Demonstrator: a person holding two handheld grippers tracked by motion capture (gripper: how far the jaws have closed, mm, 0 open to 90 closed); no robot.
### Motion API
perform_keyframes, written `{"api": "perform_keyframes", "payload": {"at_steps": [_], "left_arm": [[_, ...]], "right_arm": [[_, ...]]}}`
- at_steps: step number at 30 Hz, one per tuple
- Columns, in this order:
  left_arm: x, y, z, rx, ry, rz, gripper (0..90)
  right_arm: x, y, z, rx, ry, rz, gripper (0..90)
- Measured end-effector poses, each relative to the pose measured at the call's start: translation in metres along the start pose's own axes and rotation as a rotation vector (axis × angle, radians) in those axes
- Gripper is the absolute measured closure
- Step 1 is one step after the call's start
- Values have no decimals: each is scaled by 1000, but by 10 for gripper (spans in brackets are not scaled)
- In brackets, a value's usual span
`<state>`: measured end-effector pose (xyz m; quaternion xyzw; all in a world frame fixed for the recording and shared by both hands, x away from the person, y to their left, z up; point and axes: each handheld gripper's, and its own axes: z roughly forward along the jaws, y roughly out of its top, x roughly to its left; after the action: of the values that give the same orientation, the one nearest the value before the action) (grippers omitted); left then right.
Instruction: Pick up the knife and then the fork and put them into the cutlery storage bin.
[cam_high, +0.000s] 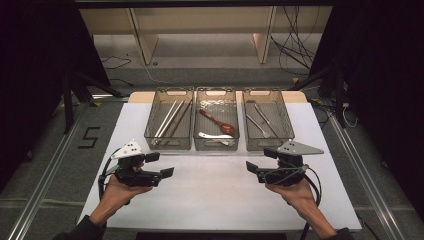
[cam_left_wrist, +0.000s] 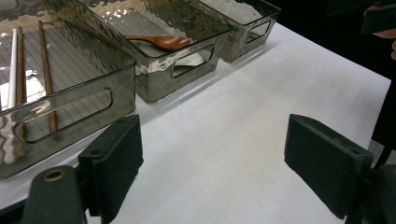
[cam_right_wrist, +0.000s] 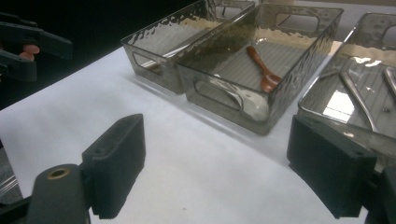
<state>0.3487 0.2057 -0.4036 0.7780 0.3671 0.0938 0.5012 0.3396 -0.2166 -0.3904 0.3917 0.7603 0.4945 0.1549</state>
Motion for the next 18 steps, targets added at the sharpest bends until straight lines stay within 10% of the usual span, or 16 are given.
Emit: {"api": "perform_keyframes", "payload": {"at_steps": [18], "left_arm": [[0,-1,-1,-11,-14,-5,187]], "right_arm": [[4,-17,-10,11,-17,-9,199]]}}
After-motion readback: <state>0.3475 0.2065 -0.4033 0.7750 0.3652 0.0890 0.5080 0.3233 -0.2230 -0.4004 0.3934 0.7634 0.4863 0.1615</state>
